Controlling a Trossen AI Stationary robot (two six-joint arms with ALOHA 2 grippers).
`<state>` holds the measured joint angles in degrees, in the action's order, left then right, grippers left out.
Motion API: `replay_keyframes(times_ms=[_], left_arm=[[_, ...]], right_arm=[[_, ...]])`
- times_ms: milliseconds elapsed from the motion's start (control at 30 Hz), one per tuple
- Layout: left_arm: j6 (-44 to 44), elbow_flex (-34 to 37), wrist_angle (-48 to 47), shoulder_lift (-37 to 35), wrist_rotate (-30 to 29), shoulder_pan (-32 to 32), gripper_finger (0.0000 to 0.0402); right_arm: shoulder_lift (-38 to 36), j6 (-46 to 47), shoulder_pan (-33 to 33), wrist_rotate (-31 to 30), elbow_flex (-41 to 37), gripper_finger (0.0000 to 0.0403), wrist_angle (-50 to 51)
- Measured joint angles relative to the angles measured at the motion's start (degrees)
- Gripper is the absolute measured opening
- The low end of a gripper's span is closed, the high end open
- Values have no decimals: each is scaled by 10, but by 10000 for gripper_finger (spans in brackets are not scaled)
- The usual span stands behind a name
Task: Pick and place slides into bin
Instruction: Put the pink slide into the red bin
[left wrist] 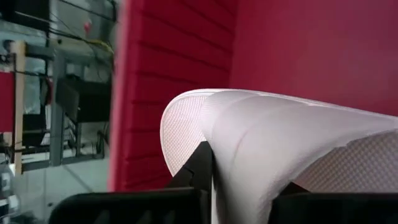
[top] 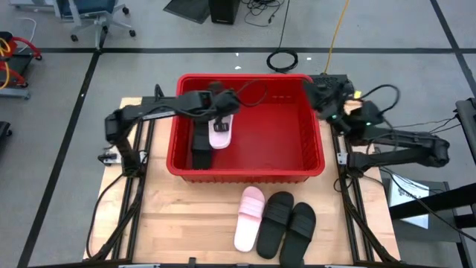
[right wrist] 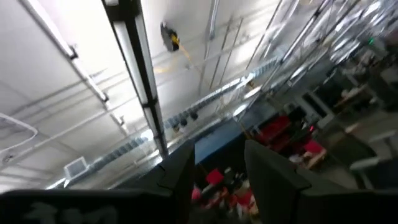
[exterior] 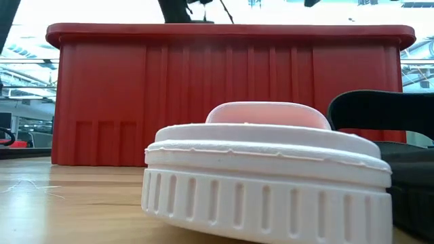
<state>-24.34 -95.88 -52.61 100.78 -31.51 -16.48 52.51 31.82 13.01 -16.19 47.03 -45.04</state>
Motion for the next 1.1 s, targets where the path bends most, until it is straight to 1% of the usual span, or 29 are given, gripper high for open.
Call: replay_keyframes(times_ms=[67,200,333,400,633,800,900,1000,1100], left_arm=[[-6,0,5,24,9,-9,37],[-5,0,7,66,39,-22,40],[-14,0,12,100,44,-25,41],[-15,0,28,111,57,-26,42],[-16,0,49,151,75,-42,42],[-49,0,50,172,84,-60,42],[-68,4,58,174,105,-78,42],[-73,9,81,173,105,-96,42],[-76,10,83,173,114,-114,42]], right_arm=[[-24,-7,17,0,0,130,13],[-68,-12,42,30,0,130,47],[-97,-6,50,30,0,130,90],[-104,-7,50,30,0,130,107],[-106,-7,49,31,0,130,122],[-106,-6,49,30,0,130,128],[-106,1,49,31,0,130,129],[-106,5,49,31,0,130,140],[-105,8,49,31,0,130,141]])
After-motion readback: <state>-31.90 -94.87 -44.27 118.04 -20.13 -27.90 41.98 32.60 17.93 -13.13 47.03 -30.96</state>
